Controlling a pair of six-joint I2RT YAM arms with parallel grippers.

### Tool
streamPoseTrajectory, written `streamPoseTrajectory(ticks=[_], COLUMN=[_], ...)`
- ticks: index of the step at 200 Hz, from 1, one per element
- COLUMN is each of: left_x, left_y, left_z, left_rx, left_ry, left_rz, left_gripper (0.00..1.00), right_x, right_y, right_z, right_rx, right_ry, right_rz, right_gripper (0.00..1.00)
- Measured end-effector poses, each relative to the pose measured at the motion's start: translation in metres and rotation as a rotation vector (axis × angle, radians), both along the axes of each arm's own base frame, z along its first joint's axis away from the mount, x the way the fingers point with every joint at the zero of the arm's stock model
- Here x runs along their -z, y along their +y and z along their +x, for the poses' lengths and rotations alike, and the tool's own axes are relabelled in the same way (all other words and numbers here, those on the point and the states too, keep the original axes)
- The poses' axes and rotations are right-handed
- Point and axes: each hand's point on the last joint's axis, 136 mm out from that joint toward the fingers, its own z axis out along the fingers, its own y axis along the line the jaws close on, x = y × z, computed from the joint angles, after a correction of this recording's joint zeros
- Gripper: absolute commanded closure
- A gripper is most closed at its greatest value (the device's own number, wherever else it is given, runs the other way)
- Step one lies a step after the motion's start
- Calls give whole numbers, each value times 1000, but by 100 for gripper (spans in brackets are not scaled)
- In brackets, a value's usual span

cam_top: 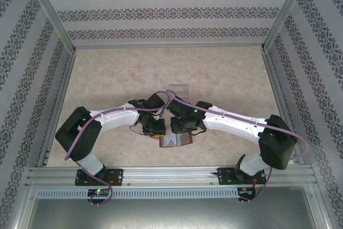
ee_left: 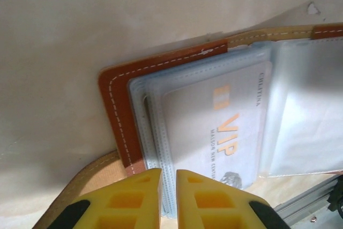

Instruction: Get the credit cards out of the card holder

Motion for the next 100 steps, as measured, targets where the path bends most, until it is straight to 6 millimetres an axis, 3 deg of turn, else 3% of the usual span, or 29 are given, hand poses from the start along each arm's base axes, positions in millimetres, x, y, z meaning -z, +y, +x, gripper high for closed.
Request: streamPoseTrajectory(ticks=[54, 100], left_x=[-5, -5], left_y=[-7, -11], left_z=[2, 5], left_rx=[-11, -14], left_ry=[-1, -5], left_rz=[-37, -57], left_gripper=[84, 84], right_x=[32, 45], right_y=[2, 13], right_z=[-3, -1], right_rx=[64, 67], right_ry=[118, 164], right_rz=[151, 223], right_gripper=[79, 79])
